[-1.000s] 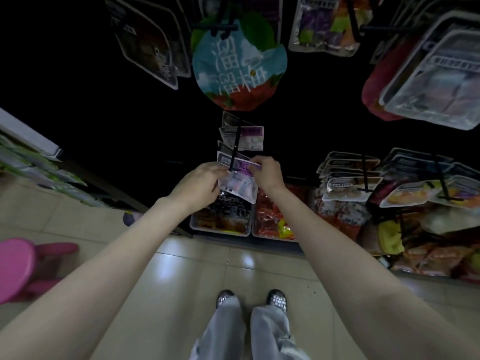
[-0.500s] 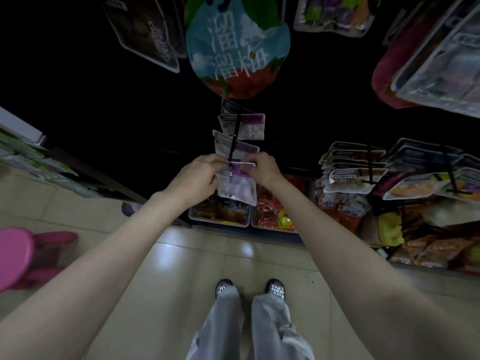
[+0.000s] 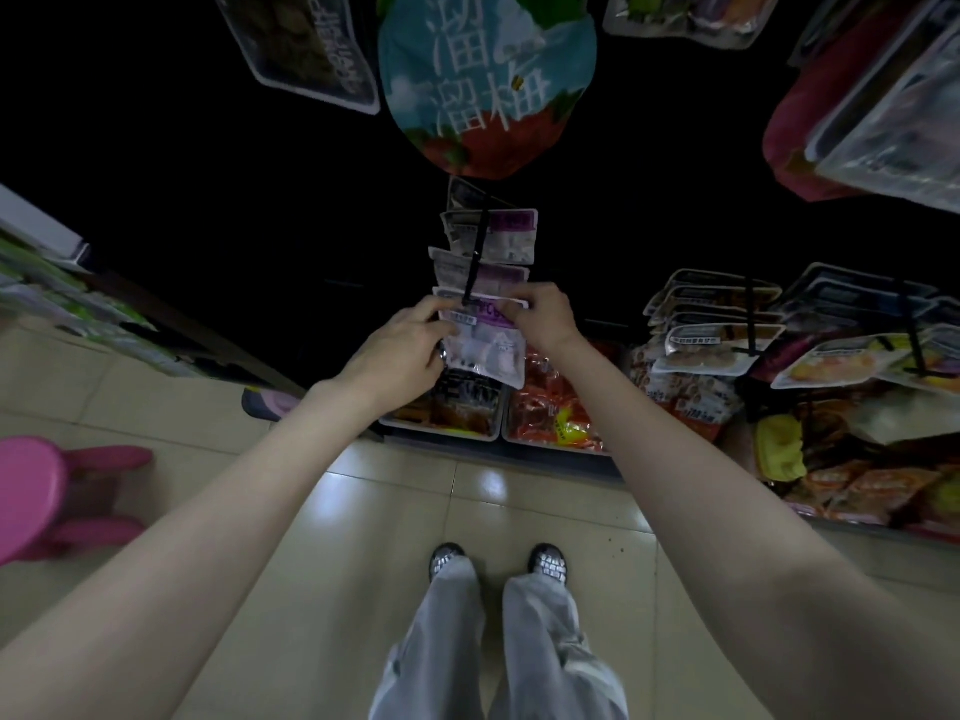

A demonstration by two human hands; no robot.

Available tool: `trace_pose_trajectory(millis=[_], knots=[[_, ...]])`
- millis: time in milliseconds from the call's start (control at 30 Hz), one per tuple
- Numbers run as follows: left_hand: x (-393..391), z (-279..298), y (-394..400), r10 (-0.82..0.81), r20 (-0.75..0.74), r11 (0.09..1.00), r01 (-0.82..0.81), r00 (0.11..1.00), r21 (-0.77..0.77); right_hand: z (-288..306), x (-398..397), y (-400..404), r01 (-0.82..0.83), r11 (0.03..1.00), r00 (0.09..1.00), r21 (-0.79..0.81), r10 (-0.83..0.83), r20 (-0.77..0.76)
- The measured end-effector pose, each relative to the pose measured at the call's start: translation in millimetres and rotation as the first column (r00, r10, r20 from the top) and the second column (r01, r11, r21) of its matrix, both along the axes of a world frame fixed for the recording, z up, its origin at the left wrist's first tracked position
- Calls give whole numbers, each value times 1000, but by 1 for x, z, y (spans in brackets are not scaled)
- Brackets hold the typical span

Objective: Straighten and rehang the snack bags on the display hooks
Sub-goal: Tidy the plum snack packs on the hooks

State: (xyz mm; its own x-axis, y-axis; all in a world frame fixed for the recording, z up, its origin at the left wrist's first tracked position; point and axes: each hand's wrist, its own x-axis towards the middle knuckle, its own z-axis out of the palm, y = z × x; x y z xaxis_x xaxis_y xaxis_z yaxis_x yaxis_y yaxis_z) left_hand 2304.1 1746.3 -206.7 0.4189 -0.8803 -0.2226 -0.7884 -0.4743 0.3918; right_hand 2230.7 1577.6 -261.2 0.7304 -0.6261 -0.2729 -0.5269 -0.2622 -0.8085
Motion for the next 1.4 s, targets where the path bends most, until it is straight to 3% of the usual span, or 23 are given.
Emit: trace_pose_trajectory(millis=[100,200,400,633,867,967,1233,1400], knots=[[0,-1,0,7,17,1000,-8,1000,5,2,0,4,-50,998,997,-26,52,58],[1,2,0,-8,31,1000,8,999,7,8,5,6,2,998,995,-59,4,96],[2,4,0,-31,22,999,31,999,18,11,20,-4,59,992,998,-110,-60,-10],[3,8,-1,-16,1,999,16,1000,30,27,19,0,111,939,969,-325,-174,-174],[-2,21,-21,81,22,997,-81,996,-11,74,-49,-14,172,939,983,-298,-145,112],[-15,34,-36,97,22,994,-96,995,-43,76,-99,-22,99,918,995,-384,-86,50],[-79,43,-81,-72,-31,995,70,997,-66,54,-215,-86,266,822,932,-503,-353,-84],[-124,39,-100,-72,-47,997,71,996,-37,47,-243,-116,5,900,958,-436,-130,-257]])
